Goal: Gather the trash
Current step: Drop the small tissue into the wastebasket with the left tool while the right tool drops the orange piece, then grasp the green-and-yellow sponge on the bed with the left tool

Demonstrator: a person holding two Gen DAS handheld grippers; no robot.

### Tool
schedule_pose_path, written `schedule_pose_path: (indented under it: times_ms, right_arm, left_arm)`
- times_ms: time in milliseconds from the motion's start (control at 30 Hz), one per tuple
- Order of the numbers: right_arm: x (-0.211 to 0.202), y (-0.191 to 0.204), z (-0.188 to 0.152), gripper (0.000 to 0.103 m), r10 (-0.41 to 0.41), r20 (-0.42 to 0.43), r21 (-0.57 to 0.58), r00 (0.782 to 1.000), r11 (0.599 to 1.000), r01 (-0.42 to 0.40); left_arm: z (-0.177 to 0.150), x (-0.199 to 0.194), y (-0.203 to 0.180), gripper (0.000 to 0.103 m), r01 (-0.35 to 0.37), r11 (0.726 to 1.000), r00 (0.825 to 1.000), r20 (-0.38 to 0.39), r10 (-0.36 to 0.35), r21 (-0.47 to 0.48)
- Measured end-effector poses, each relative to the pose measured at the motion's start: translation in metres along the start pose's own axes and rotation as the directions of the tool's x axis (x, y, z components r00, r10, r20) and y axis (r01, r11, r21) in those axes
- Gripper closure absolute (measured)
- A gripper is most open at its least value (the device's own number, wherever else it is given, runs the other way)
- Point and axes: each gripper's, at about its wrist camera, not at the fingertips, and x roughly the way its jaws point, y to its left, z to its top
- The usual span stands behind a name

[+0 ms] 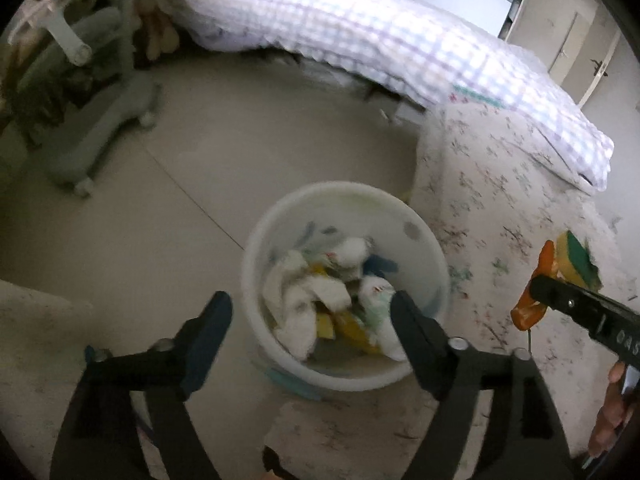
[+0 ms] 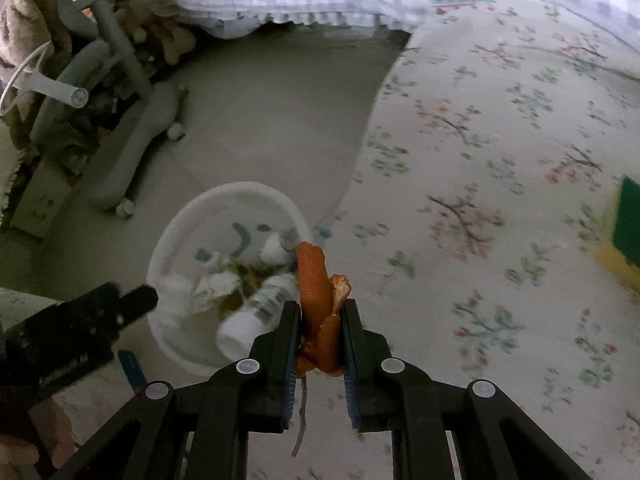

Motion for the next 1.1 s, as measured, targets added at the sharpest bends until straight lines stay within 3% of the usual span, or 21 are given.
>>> schedule_pose_path:
  times_ms: [533,567,633,667,767,1100]
  right_arm:
    - [0.033,0.021,0.014,0.082,0.041,-0.011,0.007,0.999,0.999,-0.041]
    - [0.032,0.023,0.016,0.08,0.057,-0.002,0.002,0.998,0.998,-0.057]
    - [0.026,0.023,0.017,0.046,0.088,0.017,0.006,0.996,0.996,-0.088]
    - [0.021,0.023,0.017,0.041,0.096,0.037,0.009,0.995,0.995,-0.097]
    - [0.009,0.024,0.018,0.04,0.101,0.061,-0.021,0.993,0.995,-0.1]
    - [-0.031,-0.016,0.006,0.037,-0.023,0.094,-0.01,0.995,1.0,0.025]
  left_arm:
    - [-0.003,-0.006,0.014,0.016,-0.028,1.0,1.0,0.007,0.029,-0.004]
    - [-0.004,-0.006,0.013,0.016,-0.029,1.0,1.0,0.007,0.029,-0.003]
    - [-0.004,-0.007,0.012,0.016,-0.028,1.0,1.0,0.005,0.028,0.003]
    - [-0.004,-0.007,0.011,0.016,-0.029,1.0,1.0,0.006,0.029,0.006]
    - [-0.004,-0.008,0.006,0.016,-0.03,0.999,1.0,0.009,0.03,0.019]
    - [-0.005,-0.014,-0.021,0.016,0.024,0.999,1.0,0.0,-0.024,0.033]
